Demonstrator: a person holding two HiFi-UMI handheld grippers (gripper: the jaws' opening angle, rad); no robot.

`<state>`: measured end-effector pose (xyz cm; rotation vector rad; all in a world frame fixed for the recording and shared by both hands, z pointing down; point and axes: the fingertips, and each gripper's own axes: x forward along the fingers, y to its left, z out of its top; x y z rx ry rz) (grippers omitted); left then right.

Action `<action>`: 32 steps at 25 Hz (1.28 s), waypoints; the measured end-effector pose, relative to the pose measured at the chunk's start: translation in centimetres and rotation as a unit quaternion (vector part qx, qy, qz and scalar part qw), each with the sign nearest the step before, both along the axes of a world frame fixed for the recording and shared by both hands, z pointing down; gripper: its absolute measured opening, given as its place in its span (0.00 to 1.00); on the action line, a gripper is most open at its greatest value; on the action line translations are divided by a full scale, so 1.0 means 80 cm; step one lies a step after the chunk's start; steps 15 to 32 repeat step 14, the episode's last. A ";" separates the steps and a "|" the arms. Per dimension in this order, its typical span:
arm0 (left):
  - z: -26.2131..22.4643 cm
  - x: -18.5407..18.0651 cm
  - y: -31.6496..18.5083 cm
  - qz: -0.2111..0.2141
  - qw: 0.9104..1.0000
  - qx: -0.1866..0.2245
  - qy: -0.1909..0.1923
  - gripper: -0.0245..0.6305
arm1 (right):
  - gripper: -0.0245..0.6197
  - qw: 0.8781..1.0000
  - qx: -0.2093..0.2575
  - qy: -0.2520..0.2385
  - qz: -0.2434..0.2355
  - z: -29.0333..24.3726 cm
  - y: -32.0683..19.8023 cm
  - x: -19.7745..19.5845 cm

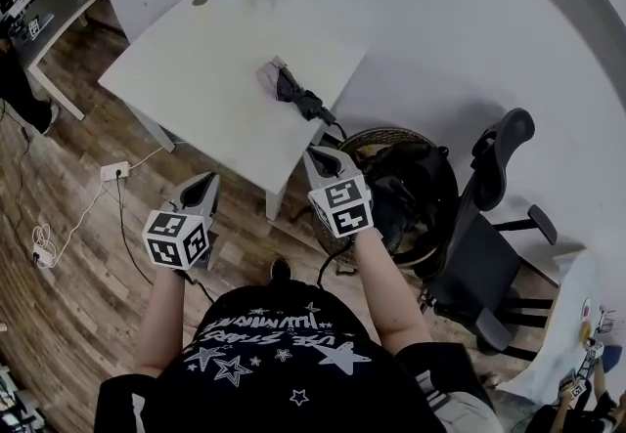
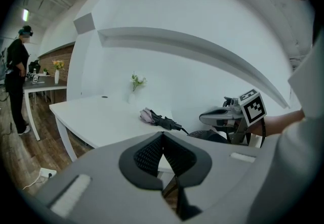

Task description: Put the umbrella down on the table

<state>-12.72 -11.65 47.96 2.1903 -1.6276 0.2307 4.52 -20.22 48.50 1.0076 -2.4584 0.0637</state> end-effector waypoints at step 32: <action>-0.001 -0.028 0.086 0.021 1.000 0.003 0.011 0.04 | 0.06 1.000 0.001 0.013 0.027 -0.004 0.091 -0.015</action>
